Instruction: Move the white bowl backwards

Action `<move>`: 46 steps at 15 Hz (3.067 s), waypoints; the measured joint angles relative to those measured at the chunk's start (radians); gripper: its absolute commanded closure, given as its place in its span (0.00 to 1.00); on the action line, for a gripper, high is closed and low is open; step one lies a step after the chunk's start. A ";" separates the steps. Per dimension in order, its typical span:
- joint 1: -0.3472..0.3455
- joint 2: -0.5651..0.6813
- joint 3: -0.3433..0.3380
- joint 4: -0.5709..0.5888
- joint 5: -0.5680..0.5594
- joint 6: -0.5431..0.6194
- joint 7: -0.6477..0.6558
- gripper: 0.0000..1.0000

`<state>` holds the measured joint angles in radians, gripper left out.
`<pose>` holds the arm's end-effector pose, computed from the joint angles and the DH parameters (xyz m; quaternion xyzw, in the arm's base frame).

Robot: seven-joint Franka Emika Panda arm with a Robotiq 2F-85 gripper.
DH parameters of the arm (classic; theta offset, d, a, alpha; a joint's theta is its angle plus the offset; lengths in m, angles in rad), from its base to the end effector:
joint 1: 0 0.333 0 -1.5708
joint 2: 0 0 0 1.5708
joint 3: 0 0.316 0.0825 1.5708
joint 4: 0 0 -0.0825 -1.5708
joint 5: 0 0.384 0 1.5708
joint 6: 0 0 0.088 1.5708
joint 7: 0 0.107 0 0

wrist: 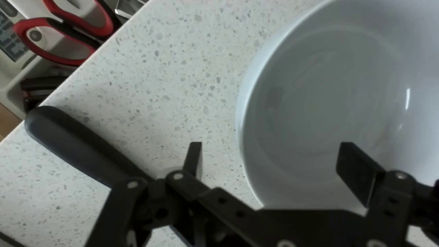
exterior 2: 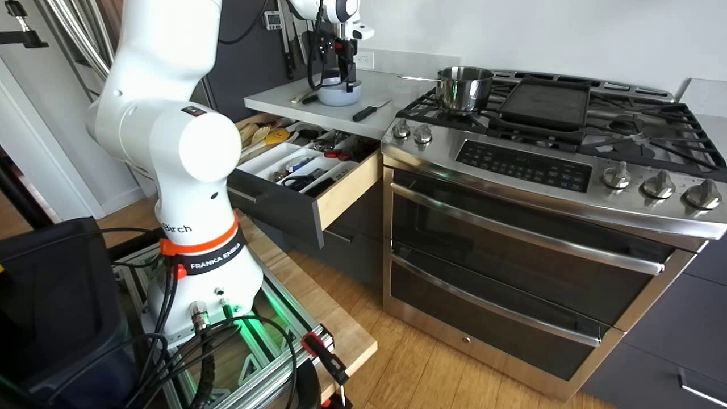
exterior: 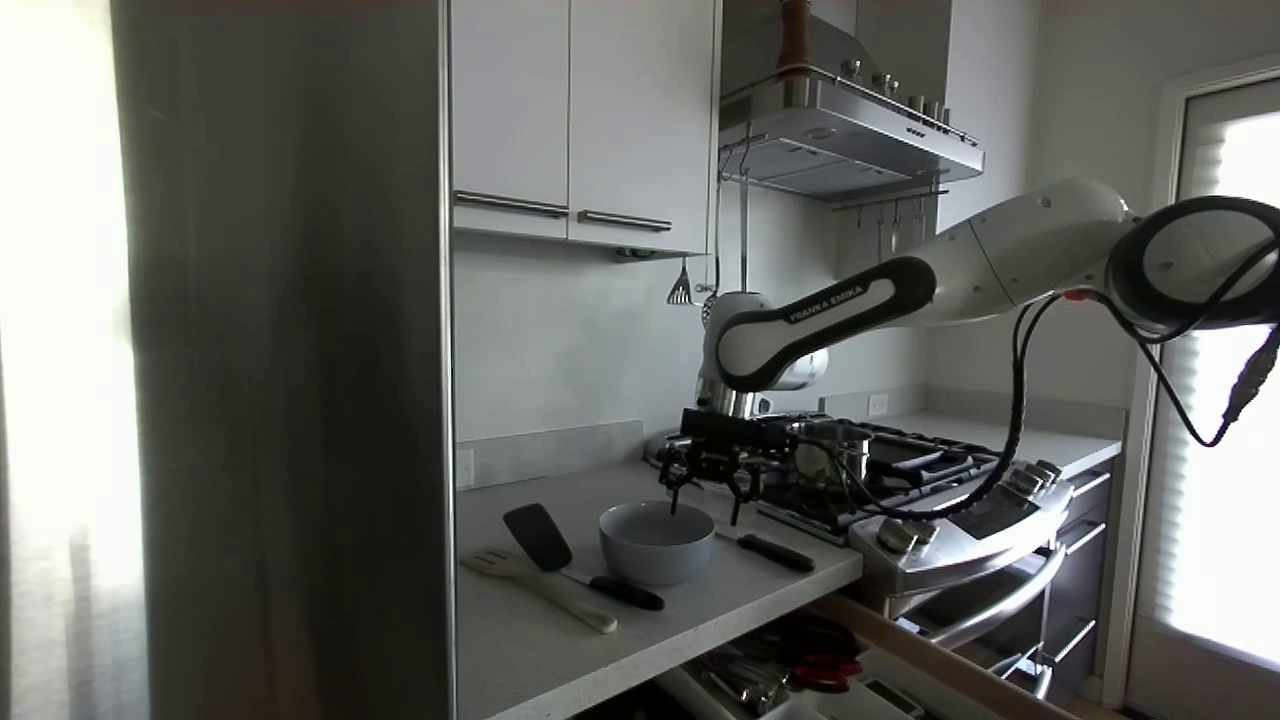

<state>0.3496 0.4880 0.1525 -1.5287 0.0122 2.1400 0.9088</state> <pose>0.6240 0.3244 0.3902 -0.9737 0.2151 -0.0227 0.0724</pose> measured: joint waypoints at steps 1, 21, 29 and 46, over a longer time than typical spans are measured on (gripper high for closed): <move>0.002 0.005 -0.002 -0.003 0.000 0.014 -0.006 0.11; 0.004 -0.003 -0.015 -0.049 0.000 0.075 -0.099 0.82; 0.006 -0.003 -0.015 -0.053 0.000 0.075 -0.122 0.92; 0.008 -0.029 -0.039 -0.064 0.000 0.075 -0.126 0.98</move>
<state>0.3573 0.4586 0.1138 -1.5931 0.0119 2.2148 0.7825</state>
